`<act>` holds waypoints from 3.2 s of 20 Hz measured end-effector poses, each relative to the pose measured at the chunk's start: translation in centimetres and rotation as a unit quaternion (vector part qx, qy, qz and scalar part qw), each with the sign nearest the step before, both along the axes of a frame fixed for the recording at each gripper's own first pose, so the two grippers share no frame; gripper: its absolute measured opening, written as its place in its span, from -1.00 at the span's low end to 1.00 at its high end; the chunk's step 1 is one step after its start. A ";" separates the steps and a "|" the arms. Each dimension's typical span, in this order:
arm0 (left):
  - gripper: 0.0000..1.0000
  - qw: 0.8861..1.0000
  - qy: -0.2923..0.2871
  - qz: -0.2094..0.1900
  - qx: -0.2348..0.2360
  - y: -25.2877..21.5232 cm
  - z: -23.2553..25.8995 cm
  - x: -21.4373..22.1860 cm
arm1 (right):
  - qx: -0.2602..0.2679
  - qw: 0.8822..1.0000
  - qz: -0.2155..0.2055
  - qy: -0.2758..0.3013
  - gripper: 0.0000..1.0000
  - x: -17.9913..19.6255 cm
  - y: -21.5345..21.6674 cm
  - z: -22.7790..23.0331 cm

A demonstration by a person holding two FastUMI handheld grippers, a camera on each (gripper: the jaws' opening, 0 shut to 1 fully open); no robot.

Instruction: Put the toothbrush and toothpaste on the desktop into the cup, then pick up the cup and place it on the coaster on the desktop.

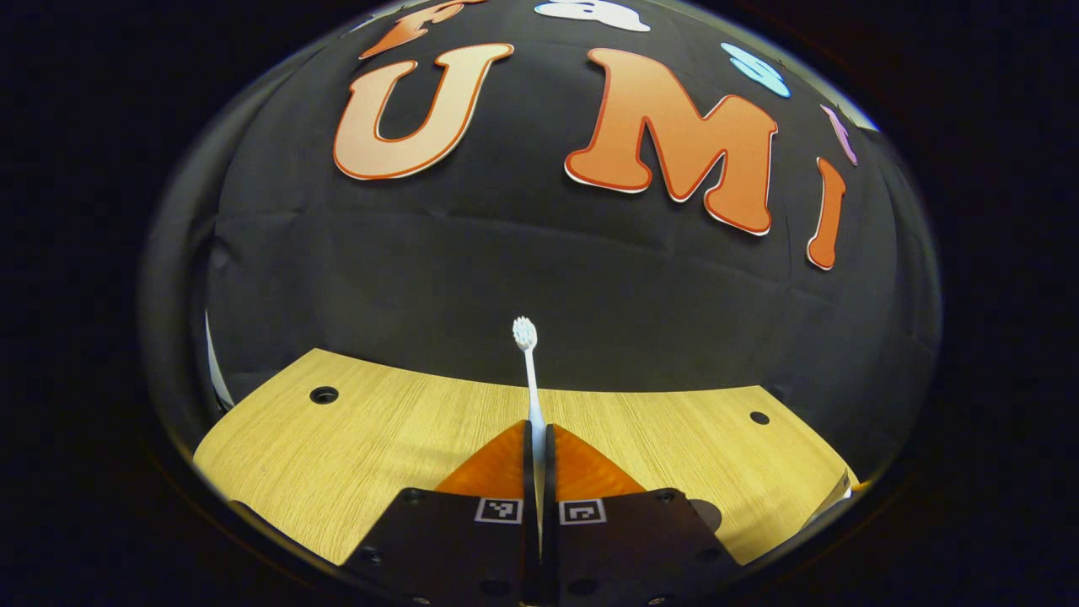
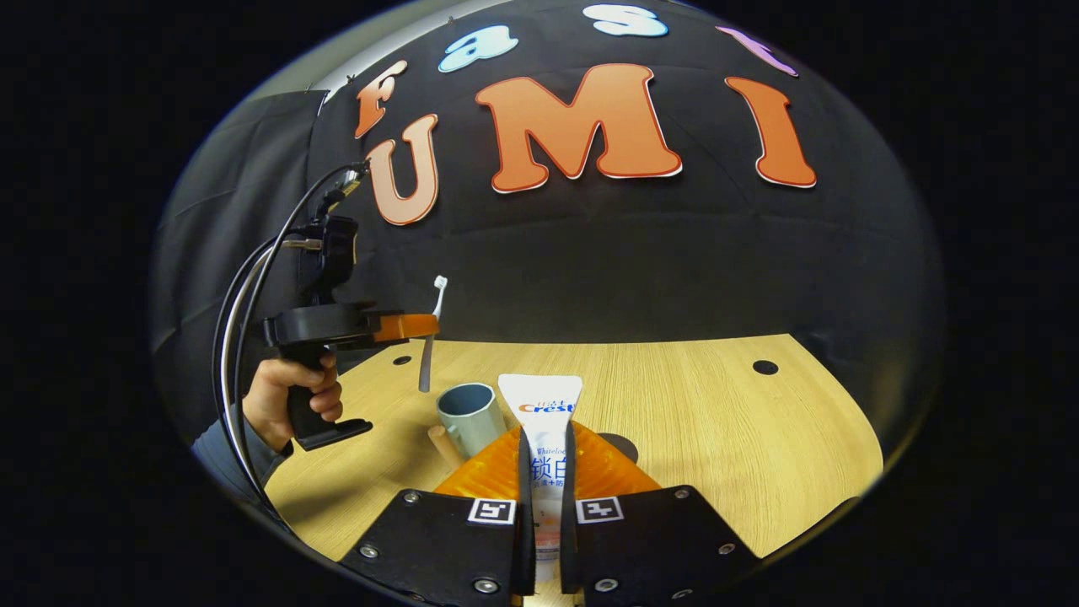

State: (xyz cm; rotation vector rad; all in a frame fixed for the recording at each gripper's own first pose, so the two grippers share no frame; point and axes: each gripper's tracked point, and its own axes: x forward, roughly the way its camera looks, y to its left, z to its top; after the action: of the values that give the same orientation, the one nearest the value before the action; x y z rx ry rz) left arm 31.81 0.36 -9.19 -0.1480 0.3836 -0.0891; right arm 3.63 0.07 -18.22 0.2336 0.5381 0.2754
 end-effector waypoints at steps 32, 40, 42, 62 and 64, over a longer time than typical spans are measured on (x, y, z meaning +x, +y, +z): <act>-0.02 0.994 0.088 -0.059 -0.011 -4.2 -7.0 -5.0 | -0.002 1.000 -0.023 -0.001 -0.77 -0.2 -0.5 0.3; 0.94 0.997 0.025 -0.065 0.020 -2.2 -3.7 -8.6 | -0.009 0.999 -0.012 -0.046 -0.77 1.8 0.7 3.0; 0.94 0.998 0.005 -0.061 0.026 -1.3 -2.9 -9.4 | -0.004 0.998 -0.008 -0.063 -0.77 2.5 1.4 4.1; 0.94 0.990 -0.127 -0.045 0.028 2.0 1.9 -15.8 | 0.046 0.982 0.029 -0.184 -0.77 10.9 11.1 7.1; 0.94 0.991 -0.127 -0.042 0.019 2.4 1.7 -16.2 | 0.058 0.980 0.030 -0.187 -0.77 11.7 11.8 6.7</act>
State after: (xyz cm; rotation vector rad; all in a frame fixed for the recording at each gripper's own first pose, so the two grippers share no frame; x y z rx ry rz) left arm 15.65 2.72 -7.51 -0.0805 0.1368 -0.1812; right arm 15.28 11.86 -11.55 0.2709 0.1562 0.3999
